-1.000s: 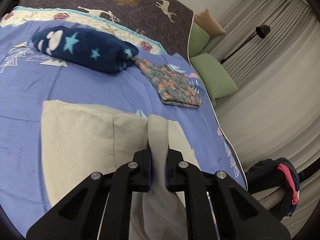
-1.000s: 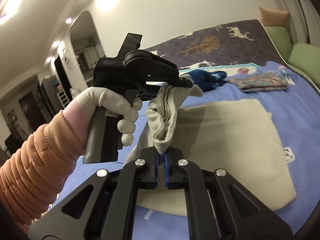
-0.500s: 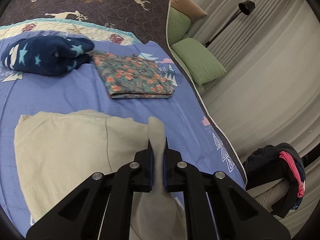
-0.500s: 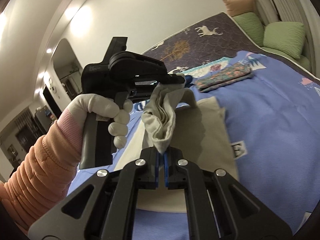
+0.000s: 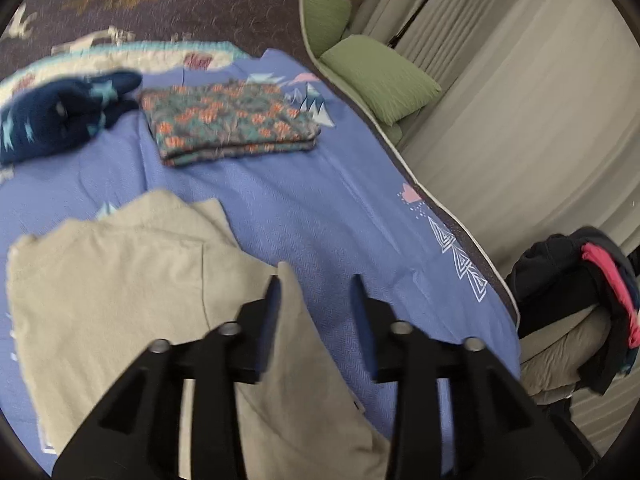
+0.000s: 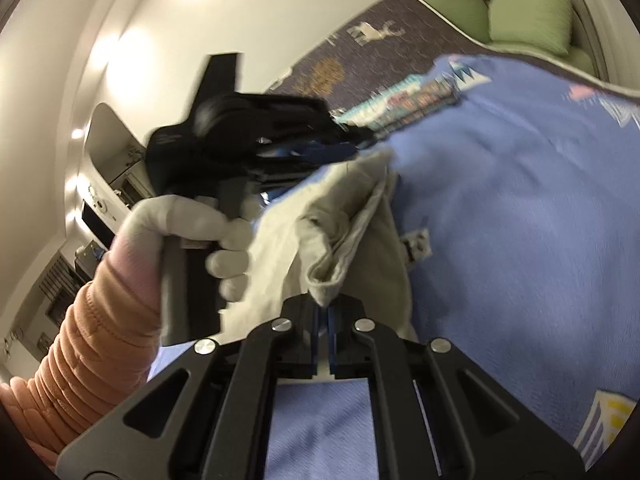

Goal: Fold small clothes
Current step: 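Lift the folded shirt with the right tool while the left tool opens and releases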

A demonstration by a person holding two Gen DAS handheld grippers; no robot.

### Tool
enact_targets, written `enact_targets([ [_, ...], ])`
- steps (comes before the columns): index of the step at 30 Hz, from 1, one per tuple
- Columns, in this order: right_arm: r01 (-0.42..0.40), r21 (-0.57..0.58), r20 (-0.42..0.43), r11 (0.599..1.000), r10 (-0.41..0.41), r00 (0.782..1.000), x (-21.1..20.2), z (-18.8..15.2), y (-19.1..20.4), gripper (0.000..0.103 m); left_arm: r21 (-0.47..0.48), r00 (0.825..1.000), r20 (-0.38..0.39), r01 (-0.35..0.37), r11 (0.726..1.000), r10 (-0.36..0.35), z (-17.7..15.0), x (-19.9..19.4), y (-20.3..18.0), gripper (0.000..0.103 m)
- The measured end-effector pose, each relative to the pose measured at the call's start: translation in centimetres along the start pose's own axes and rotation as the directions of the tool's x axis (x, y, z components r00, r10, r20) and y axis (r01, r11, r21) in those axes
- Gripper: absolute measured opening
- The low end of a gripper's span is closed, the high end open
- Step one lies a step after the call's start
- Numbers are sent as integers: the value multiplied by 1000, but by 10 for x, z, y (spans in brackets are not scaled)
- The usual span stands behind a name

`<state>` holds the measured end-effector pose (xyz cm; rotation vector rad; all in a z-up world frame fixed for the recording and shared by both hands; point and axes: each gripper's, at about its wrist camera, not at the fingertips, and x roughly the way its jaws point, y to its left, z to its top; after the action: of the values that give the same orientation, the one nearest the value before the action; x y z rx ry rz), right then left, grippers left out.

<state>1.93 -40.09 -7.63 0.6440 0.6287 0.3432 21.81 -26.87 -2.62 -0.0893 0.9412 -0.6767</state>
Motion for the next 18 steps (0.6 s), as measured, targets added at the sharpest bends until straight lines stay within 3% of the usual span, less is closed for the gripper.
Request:
enact_targets([
  [3, -38, 69, -33, 997, 41, 999, 1, -1, -13, 3, 107, 998, 47, -45, 993, 40, -17, -32, -9, 52],
  [5, -53, 90, -46, 995, 58, 997, 2, 0, -17, 3, 167, 997, 54, -69, 984, 61, -36, -51, -12, 52],
  [9, -56, 98, -67, 994, 62, 996, 7, 1, -18, 3, 275, 994, 34, -105, 956, 100, -96, -85, -14, 54],
  [12, -60, 116, -82, 991, 70, 994, 9, 2, -21, 3, 336, 987, 11, -156, 929, 161, -146, -102, -8, 65],
  [14, -58, 123, -89, 991, 70, 994, 10, 3, -22, 3, 355, 975, 10, -211, 911, 222, -172, -110, -3, 65],
  [18, -36, 100, -92, 994, 45, 995, 10, 3, -18, 3, 317, 952, -6, -287, 904, 305, -201, -116, 17, 65],
])
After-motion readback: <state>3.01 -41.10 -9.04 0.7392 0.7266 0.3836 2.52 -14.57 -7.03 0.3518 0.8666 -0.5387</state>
